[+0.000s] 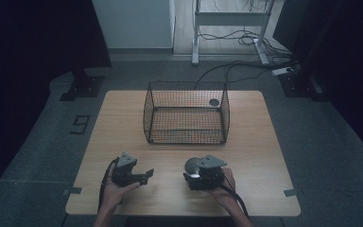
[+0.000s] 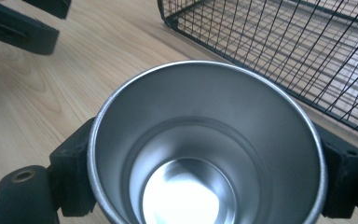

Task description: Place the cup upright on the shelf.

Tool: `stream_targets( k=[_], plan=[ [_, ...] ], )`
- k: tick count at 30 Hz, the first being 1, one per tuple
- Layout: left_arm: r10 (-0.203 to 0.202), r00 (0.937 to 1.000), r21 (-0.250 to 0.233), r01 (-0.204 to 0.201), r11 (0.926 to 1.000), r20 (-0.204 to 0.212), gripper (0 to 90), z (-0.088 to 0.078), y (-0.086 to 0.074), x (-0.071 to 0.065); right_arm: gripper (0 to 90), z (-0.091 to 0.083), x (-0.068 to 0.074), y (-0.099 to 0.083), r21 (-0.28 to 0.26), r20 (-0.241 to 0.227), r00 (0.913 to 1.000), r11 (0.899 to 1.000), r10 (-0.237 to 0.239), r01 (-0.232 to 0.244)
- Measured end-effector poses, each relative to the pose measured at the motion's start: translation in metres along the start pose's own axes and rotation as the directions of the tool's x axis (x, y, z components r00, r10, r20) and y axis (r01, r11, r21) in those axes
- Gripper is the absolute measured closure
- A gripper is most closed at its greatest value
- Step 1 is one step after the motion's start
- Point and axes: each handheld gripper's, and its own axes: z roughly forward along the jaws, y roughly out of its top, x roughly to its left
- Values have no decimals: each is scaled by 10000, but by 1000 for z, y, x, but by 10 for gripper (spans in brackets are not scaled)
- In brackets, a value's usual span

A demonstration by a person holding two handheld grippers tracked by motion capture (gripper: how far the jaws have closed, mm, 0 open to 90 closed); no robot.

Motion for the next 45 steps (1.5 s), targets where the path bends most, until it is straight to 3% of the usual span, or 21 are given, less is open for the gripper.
stream_targets(
  k=[6, 29, 45],
  plan=[
    [-64, 10000, -20, 64, 10000, -16, 155, -1, 0, 2, 141, -13, -4, 11, -322, -225, 9997, 9995, -55, 47],
    [-42, 10000, -113, 42, 9999, 34, 155, -4, 1, 1, 142, -45, -23, 53, -1010, -155, 9998, 9948, 88, -103],
    [-134, 9999, -177, 135, 9998, 44, 155, -5, 1, 4, 142, -45, -36, 83, -1074, -147, 9998, 9941, 143, -158]
  ],
)
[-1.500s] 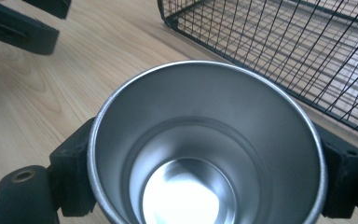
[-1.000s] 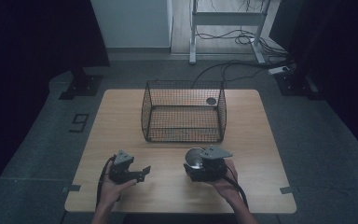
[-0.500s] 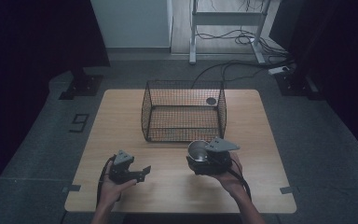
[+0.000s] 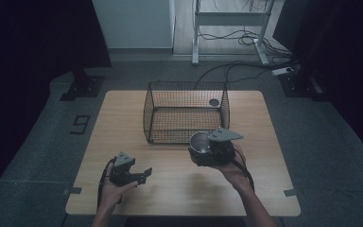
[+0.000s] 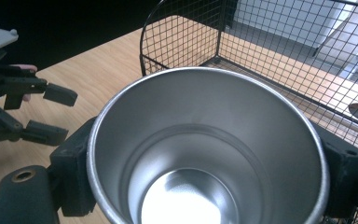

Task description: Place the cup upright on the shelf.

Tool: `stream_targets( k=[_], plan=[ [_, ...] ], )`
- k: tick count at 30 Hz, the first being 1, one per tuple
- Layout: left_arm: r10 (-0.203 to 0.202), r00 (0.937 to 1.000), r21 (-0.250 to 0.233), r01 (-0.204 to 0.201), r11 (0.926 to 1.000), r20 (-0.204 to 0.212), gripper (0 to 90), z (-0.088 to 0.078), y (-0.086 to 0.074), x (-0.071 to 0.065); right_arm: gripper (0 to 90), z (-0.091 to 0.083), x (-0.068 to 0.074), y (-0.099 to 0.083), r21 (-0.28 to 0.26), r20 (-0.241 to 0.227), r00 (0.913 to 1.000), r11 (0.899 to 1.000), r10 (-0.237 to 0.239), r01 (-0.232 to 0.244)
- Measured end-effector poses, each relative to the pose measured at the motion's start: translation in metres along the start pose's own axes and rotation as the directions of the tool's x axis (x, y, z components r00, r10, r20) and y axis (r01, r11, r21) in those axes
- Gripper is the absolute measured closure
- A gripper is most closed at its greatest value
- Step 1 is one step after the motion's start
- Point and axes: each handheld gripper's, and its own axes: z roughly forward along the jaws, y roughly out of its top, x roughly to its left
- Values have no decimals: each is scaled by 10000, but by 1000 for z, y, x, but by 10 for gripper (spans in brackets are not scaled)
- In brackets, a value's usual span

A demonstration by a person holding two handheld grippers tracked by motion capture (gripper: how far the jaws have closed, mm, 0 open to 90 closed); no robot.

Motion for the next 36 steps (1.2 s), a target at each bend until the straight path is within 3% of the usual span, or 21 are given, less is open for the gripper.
stream_targets(
  k=[17, 36],
  plan=[
    [-9, 10000, 42, 9, 10000, -25, 155, 1, -1, 0, 142, 7, -15, 28, -132, 123, 9999, 9998, 121, -119],
    [-14, 10000, 32, 14, 10000, 34, 155, 1, 0, 0, 142, 25, -35, 46, 54, 419, 9978, 9987, 509, -512]
  ],
)
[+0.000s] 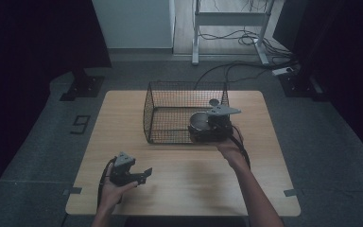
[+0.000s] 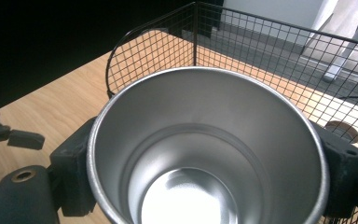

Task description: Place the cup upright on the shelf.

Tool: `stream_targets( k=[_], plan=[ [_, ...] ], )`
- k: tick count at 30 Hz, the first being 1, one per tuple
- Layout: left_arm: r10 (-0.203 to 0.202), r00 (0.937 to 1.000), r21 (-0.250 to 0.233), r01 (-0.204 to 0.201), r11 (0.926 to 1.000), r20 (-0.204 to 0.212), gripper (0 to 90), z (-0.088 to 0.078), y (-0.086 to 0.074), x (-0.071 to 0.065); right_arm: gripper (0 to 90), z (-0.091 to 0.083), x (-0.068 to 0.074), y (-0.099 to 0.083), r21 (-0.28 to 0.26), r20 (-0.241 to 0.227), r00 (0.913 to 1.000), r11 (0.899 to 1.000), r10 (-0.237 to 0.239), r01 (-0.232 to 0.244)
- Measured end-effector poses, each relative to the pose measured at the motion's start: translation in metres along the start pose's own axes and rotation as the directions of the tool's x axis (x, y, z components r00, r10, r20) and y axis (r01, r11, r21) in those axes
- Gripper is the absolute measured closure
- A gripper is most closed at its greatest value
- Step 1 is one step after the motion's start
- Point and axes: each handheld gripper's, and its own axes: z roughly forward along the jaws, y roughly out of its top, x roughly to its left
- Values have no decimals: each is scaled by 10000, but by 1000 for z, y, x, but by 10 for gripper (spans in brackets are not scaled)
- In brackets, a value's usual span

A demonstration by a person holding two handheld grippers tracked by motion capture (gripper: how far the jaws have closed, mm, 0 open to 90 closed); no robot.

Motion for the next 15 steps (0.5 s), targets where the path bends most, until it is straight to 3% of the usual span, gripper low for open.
stream_targets(
  k=[15],
  plan=[
    [-24, 10000, -54, 24, 10000, 17, 155, -2, 1, 1, 142, 16, -10, 13, 81, 74, 9997, 9997, 220, -221]
  ],
)
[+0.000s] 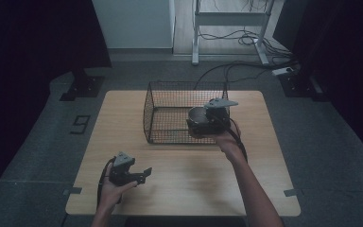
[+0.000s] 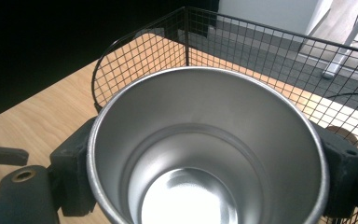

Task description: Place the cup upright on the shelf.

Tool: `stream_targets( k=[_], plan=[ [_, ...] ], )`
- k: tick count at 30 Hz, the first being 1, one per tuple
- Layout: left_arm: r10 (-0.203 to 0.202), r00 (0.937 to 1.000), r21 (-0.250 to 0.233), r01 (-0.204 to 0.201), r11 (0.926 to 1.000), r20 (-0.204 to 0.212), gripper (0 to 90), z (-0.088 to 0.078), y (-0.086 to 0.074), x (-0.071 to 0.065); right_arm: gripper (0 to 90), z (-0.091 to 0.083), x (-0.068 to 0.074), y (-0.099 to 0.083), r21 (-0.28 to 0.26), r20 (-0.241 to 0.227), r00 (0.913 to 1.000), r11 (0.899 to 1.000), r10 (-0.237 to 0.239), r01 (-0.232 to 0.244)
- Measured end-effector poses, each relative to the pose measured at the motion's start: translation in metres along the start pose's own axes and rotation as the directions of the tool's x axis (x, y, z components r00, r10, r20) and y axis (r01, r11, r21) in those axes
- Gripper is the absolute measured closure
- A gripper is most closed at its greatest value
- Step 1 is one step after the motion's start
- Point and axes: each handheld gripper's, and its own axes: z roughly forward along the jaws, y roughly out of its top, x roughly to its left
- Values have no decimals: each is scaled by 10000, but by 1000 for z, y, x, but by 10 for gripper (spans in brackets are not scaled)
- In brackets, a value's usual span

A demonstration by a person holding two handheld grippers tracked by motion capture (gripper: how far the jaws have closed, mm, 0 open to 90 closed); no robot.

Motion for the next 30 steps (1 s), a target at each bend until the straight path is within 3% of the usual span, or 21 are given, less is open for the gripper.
stream_targets(
  k=[30],
  plan=[
    [-21, 10000, -102, 21, 9999, 86, 155, -2, 1, 2, 142, 51, -27, 18, 577, 389, 9986, 9976, 365, -387]
  ],
)
